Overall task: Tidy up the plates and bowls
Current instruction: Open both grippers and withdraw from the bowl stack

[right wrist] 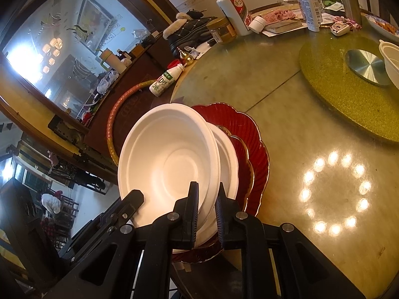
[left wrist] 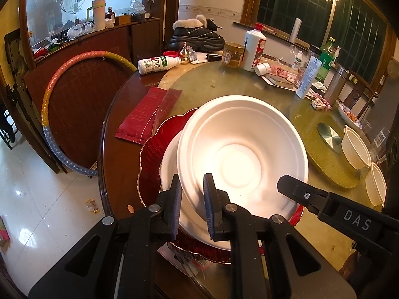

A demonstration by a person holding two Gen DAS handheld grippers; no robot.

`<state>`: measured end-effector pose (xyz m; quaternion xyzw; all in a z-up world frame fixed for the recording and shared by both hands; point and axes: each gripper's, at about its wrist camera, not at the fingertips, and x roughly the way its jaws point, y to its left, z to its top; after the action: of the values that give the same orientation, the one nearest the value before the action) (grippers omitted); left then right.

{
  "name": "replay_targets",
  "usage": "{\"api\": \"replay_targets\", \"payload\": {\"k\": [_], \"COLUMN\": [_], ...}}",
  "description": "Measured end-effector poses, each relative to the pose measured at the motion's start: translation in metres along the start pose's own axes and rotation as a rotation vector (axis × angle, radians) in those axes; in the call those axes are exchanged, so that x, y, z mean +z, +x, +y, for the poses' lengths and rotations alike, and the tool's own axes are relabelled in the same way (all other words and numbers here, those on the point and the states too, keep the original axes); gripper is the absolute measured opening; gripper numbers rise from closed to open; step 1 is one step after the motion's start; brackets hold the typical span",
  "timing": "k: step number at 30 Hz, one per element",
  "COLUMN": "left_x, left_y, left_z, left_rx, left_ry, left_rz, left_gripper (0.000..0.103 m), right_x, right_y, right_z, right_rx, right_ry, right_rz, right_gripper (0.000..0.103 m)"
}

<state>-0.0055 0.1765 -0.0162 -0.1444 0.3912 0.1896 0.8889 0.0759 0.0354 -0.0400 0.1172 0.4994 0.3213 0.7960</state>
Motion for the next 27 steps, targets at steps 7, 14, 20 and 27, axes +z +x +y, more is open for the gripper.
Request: {"api": "replay_targets", "payload": {"k": [7,14,20,27], "left_x": [0.0002,0.0013,0.0024,0.0026], "left_y": [-0.0013,-0.0039,-0.0036,0.0005], "left_z": [0.0008,0.0006,-0.0022,-0.0057], "left_rx": [-0.001,0.000,0.012,0.009], "left_ry": [-0.003,0.004,0.016,0.015], "left_rz": [-0.005,-0.009,0.010,0.030], "left_gripper": [0.015,0.015,0.015,0.016], "right_x": [-0.0001,0.0005,0.0038,0.0050], "right_y": [-0.0007,-0.0033,-0.0030,-0.0037], "right_z": [0.0020,0.0041,0.0027,-0.0023], "right_rx": [0.003,-0.003,-0.013,0.012], "right_ry": [-0.003,-0.013,-0.006,0.012], "right_rz": [0.005,0.001,0.010,0.021], "right_gripper": [0.015,0.015,0.017,0.035]}}
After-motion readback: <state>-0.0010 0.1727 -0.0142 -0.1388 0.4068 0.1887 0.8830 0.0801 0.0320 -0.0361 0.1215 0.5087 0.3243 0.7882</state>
